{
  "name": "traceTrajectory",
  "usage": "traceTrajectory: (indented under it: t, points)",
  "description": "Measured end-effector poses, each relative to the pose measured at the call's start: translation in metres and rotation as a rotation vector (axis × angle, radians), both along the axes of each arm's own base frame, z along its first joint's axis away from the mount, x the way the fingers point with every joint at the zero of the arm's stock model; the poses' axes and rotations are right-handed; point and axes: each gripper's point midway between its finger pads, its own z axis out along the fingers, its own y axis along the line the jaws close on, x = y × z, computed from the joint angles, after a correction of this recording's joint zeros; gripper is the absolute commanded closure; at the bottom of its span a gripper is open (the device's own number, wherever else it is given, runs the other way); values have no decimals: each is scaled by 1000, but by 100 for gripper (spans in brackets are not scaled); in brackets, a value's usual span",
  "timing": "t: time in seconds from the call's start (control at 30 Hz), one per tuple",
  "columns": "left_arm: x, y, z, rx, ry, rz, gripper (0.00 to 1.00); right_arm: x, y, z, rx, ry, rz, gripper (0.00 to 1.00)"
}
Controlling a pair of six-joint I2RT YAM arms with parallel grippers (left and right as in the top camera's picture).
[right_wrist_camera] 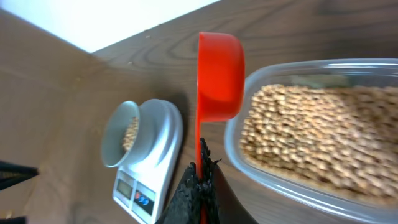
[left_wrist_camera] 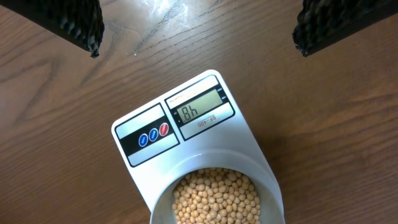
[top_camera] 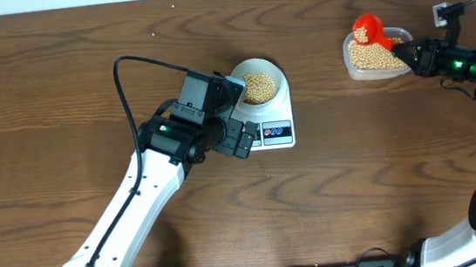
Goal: Scoop item into bowl and weigh 50g on scale
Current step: 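Carry the scoop with a few beans over the bowl, right gripper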
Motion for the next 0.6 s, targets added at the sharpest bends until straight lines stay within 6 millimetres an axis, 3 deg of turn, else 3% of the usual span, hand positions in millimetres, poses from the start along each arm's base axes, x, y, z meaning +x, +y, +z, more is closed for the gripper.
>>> traceTrajectory:
  t: [0.13,0.6]
  points:
    - [0,0,0,0,0,0,0,-1,20,4,20,-10,54,99]
    - [0,0,0,0,0,0,0,4,117,11,-14,-86,254,98]
